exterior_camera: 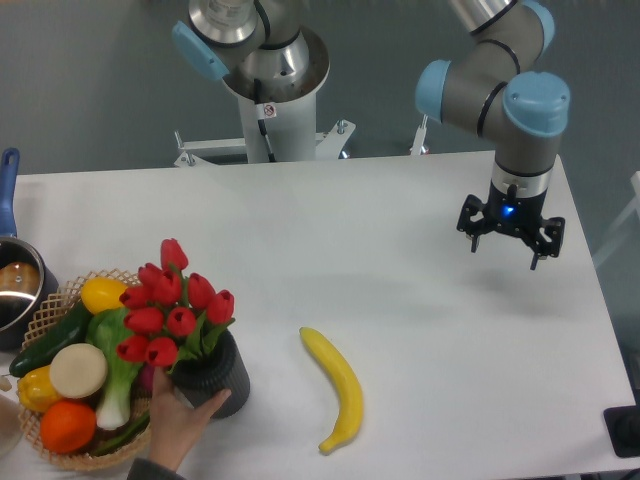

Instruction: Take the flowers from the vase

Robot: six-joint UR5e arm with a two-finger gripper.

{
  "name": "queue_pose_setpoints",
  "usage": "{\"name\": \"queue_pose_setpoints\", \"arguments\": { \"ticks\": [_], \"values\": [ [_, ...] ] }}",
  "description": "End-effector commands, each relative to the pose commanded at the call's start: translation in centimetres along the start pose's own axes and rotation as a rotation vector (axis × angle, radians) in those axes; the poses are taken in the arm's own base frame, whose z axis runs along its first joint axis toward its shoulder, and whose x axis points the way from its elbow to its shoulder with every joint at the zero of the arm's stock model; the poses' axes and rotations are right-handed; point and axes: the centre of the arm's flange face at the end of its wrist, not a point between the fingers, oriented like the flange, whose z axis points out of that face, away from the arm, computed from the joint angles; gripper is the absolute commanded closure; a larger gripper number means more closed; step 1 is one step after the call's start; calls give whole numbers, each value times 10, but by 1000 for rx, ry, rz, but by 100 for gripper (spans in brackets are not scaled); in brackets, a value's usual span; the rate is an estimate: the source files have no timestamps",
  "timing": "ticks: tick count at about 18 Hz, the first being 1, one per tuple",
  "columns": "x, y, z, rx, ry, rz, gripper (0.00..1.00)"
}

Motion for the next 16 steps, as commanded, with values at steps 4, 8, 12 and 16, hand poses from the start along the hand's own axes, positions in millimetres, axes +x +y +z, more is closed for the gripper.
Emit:
{"name": "queue_pose_setpoints", "arguments": {
  "ticks": [4, 8, 12, 16],
  "values": [
    [6, -19, -15, 145, 24, -69, 0],
    [19, -62, -24, 392, 111, -64, 0],
    [34, -87, -36, 586, 204, -87, 0],
    [59, -122, -58, 850, 324, -40, 0]
  ]
}}
